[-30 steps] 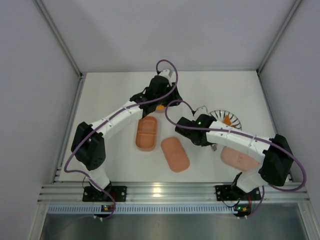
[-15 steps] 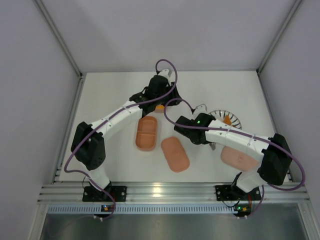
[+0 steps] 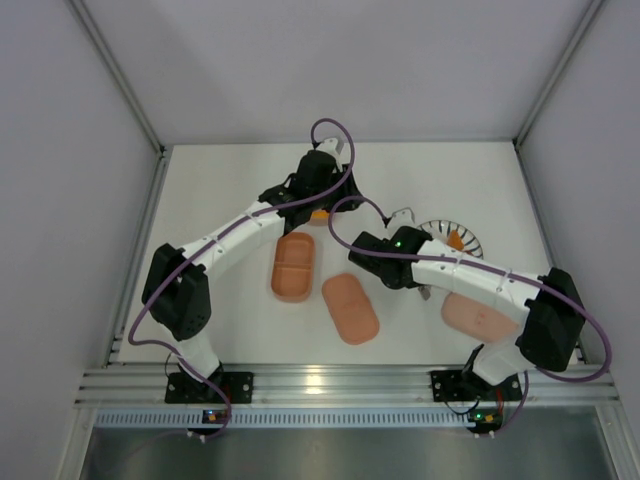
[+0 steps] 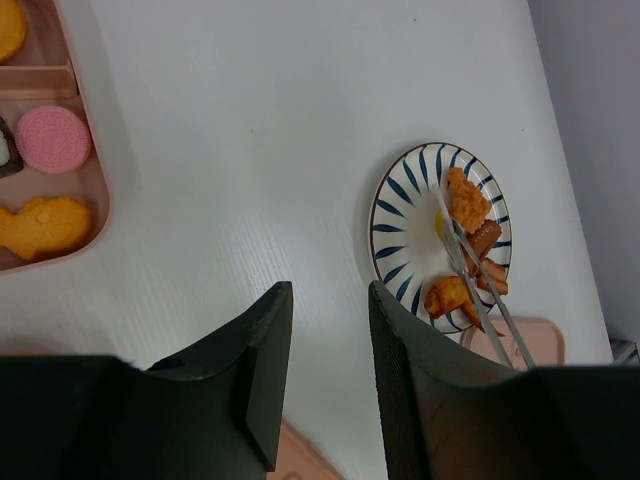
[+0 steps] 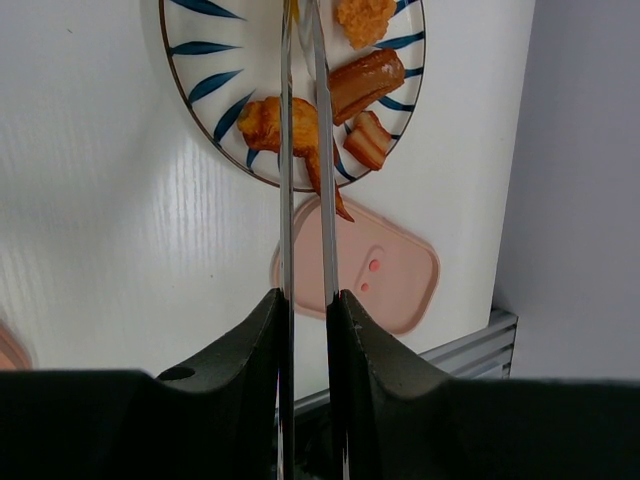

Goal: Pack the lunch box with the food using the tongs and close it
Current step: Pick up the fake food from the plate, then place the fake food in the packing box.

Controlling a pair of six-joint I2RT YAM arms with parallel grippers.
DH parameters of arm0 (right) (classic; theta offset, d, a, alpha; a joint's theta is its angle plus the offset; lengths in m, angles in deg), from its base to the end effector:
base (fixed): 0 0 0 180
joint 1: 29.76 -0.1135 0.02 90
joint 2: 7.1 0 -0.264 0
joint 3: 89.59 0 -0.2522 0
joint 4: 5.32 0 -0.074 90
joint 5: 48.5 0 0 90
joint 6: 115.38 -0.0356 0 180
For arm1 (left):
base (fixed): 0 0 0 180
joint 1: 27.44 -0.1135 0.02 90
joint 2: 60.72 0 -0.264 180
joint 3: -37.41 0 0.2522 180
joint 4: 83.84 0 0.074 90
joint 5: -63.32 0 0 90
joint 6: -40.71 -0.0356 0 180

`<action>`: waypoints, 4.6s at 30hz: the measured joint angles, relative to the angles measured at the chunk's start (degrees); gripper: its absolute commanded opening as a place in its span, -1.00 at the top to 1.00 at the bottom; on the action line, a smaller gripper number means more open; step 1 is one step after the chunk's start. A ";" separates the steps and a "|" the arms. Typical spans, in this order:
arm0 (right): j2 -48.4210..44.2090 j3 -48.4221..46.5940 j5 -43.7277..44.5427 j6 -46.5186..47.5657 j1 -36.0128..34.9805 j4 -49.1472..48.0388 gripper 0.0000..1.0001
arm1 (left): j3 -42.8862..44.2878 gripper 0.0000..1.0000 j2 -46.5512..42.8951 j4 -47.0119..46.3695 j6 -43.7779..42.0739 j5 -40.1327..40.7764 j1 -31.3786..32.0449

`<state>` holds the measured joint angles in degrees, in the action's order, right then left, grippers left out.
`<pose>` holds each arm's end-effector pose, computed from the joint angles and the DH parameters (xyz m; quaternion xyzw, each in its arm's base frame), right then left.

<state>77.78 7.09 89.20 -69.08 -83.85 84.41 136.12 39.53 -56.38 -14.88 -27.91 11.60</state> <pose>0.1658 0.1841 0.2716 -0.0873 0.9104 -0.2736 0.2979 0.3218 -0.2619 0.3134 0.0402 0.8607 -0.3109 0.4012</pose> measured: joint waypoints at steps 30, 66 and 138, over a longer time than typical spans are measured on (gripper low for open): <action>-17.92 -9.70 -4.92 3.15 0.00 0.37 1.00 | -0.39 -0.13 -16.87 9.92 0.52 11.91 -7.98; -12.61 4.74 -48.30 8.41 1.16 -48.35 1.00 | -2.21 -0.50 -40.79 28.48 -8.87 21.27 -13.53; -7.30 7.87 -44.59 8.98 4.66 -48.74 0.29 | -4.81 -0.50 -39.21 28.28 -9.25 19.54 -13.57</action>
<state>70.48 14.96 44.61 -60.10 -79.19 35.67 131.31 0.32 -28.10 -24.12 -8.37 -1.97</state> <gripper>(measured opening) 0.340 0.750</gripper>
